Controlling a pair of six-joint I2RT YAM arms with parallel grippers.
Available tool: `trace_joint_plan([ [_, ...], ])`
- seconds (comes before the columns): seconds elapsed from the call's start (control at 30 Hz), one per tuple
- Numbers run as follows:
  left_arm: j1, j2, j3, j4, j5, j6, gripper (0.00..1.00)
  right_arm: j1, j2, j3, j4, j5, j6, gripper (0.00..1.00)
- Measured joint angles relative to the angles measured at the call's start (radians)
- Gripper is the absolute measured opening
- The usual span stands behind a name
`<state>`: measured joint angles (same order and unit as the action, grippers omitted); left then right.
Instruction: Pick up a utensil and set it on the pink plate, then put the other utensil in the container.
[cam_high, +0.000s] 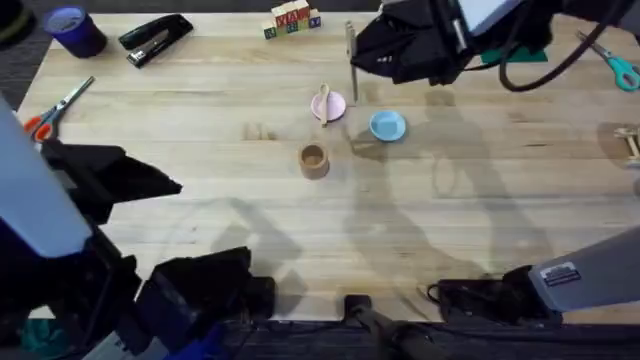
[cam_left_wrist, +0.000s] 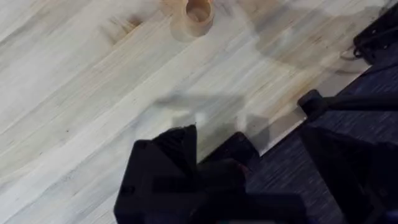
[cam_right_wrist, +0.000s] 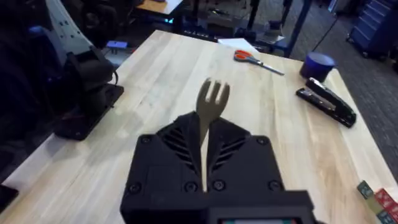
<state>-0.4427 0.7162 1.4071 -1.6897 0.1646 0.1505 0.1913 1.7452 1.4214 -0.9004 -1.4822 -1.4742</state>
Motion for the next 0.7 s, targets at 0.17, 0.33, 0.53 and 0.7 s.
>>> trace_joint_plan([
  [0.17,0.000,0.000,0.000,0.000,0.000,0.000,0.993,0.028,0.044,0.001,0.027,0.000,-0.004,0.032],
  [0.33,0.000,0.000,0.000,0.000,0.000,0.000,0.995,0.054,0.072,0.001,0.061,-0.004,0.000,0.032],
  [0.53,0.000,0.000,0.000,0.000,0.000,0.000,0.995,0.095,0.114,0.001,0.093,-0.007,0.001,0.032],
  [0.7,0.000,0.000,0.000,0.000,0.000,0.000,0.995,0.113,0.158,0.001,0.107,-0.008,0.001,0.032],
])
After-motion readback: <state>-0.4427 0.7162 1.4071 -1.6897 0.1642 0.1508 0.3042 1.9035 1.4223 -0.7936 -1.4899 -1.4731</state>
